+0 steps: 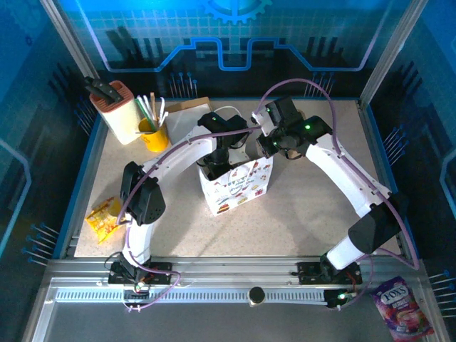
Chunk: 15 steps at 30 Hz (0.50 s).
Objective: Pack the takeout coffee
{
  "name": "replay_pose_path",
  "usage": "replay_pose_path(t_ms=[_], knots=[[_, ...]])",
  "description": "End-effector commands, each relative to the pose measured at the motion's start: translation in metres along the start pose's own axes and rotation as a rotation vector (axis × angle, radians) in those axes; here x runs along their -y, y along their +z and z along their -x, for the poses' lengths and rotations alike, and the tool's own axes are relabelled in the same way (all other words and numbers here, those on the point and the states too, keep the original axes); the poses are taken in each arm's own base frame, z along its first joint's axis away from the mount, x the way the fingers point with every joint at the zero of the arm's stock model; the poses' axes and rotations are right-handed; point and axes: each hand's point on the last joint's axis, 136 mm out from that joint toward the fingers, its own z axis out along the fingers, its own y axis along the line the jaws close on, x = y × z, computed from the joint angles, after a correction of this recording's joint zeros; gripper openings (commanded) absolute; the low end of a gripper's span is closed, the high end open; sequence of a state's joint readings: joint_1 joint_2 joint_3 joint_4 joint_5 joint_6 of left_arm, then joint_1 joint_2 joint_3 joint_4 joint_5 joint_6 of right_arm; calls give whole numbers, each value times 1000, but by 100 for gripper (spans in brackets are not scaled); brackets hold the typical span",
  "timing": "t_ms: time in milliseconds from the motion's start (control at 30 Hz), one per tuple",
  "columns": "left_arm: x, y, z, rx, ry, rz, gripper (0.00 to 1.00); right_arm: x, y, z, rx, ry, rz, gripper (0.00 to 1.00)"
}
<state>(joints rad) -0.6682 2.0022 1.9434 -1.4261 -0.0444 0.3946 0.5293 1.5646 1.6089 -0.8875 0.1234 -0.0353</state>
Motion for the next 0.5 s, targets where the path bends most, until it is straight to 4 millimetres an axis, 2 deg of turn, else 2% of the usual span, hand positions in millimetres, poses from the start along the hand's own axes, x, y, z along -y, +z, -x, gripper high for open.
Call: replay_pose_path(t_ms=[0, 200, 467], knots=[[-1, -2, -1, 9, -1, -10, 56, -3, 10, -13, -57, -14, 19, 7], [3, -16, 7, 91, 13, -26, 56, -4, 10, -13, -58, -15, 21, 7], [-1, 1, 2, 17, 3, -19, 56, -4, 12, -14, -62, -15, 22, 7]])
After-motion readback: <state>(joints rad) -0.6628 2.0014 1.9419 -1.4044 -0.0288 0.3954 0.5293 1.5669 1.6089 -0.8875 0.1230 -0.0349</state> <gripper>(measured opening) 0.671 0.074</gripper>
